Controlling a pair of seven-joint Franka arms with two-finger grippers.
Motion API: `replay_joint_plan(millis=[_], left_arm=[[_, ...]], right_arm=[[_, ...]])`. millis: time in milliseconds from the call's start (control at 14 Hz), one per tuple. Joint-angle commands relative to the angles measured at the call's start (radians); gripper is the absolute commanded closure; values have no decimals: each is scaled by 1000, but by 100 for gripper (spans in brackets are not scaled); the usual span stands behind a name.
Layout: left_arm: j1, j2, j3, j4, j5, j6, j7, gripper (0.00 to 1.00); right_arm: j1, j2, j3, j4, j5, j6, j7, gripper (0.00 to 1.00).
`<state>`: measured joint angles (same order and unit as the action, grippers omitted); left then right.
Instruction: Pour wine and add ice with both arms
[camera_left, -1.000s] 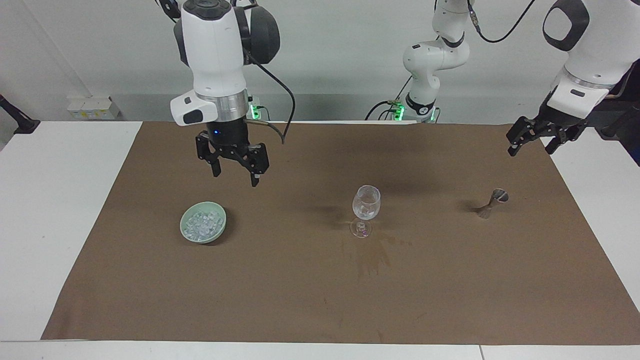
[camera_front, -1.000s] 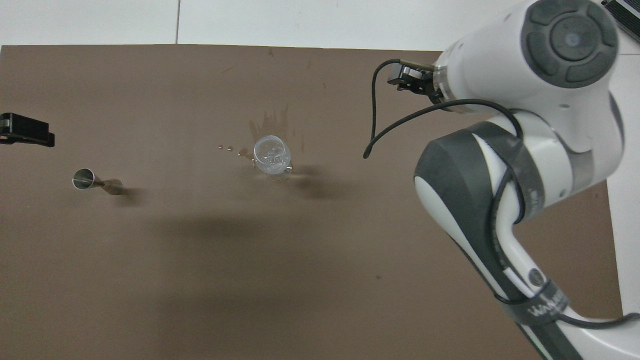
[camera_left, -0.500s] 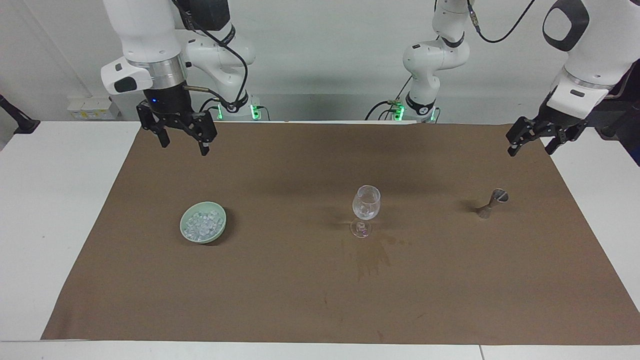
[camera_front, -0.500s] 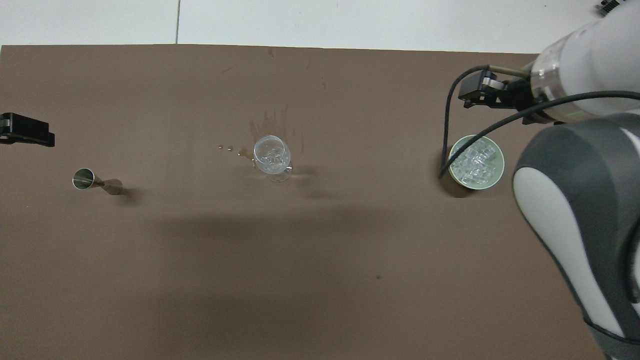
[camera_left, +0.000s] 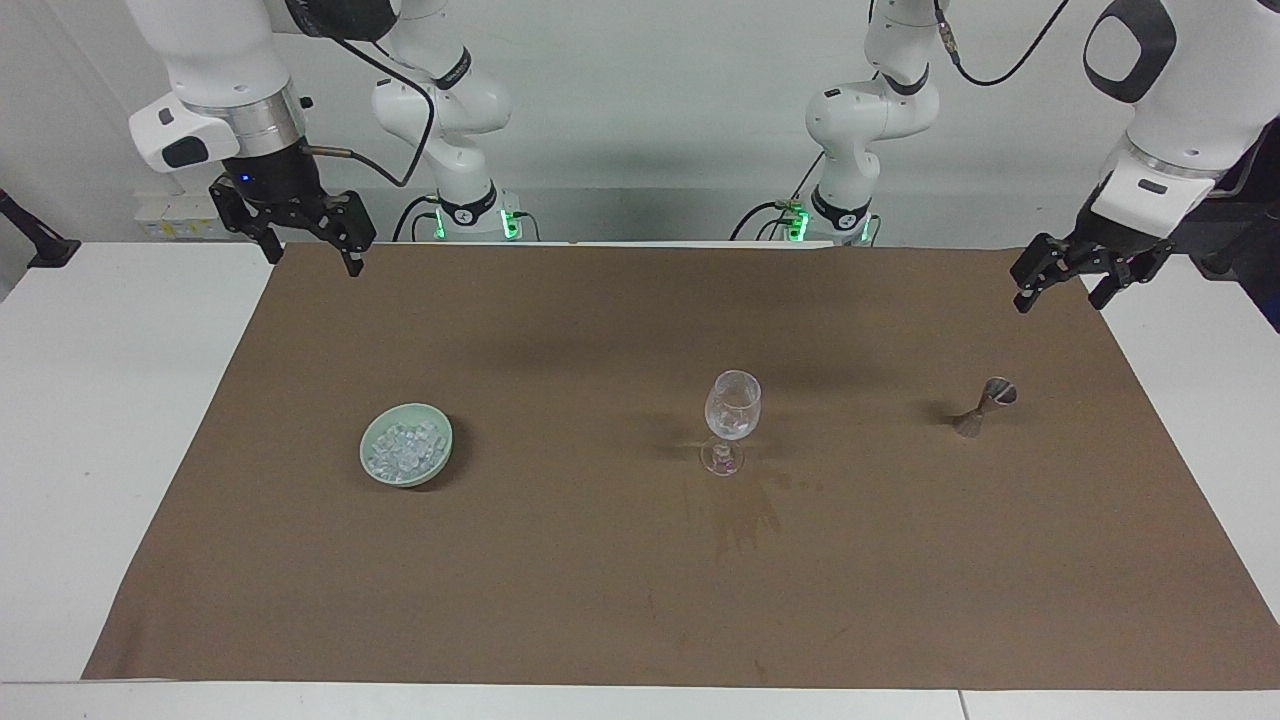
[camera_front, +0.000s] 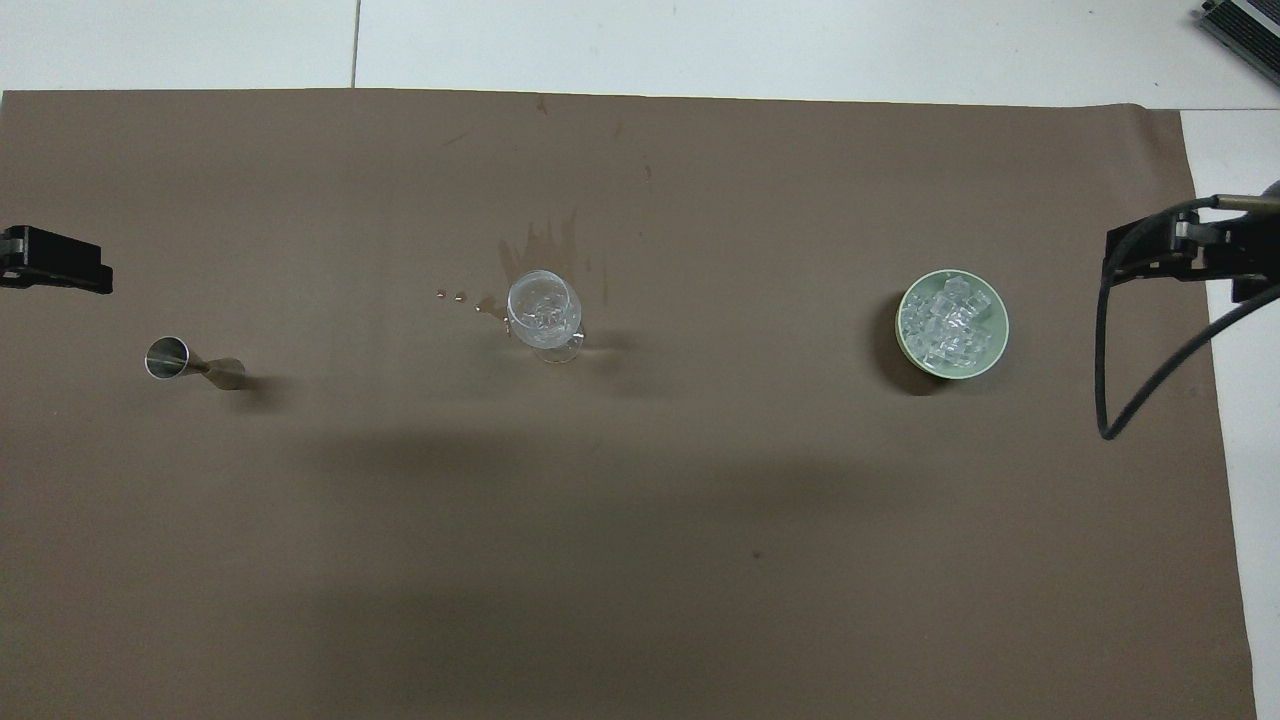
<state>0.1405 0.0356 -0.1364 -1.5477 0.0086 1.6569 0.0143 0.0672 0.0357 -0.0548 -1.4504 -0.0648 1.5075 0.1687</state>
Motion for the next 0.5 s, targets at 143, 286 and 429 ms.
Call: replay_joint_plan(millis=[143, 286, 429], left_arm=[[-15, -2, 12, -5, 11, 11, 6, 0], [-15, -2, 12, -5, 13, 11, 6, 0], [-15, -2, 12, -5, 13, 11, 6, 0]], right_arm=[[-4, -86, -28, -143, 72, 80, -29, 0], [-4, -103, -39, -172, 108, 97, -34, 0], [-3, -106, -40, -160, 105, 80, -43, 0]])
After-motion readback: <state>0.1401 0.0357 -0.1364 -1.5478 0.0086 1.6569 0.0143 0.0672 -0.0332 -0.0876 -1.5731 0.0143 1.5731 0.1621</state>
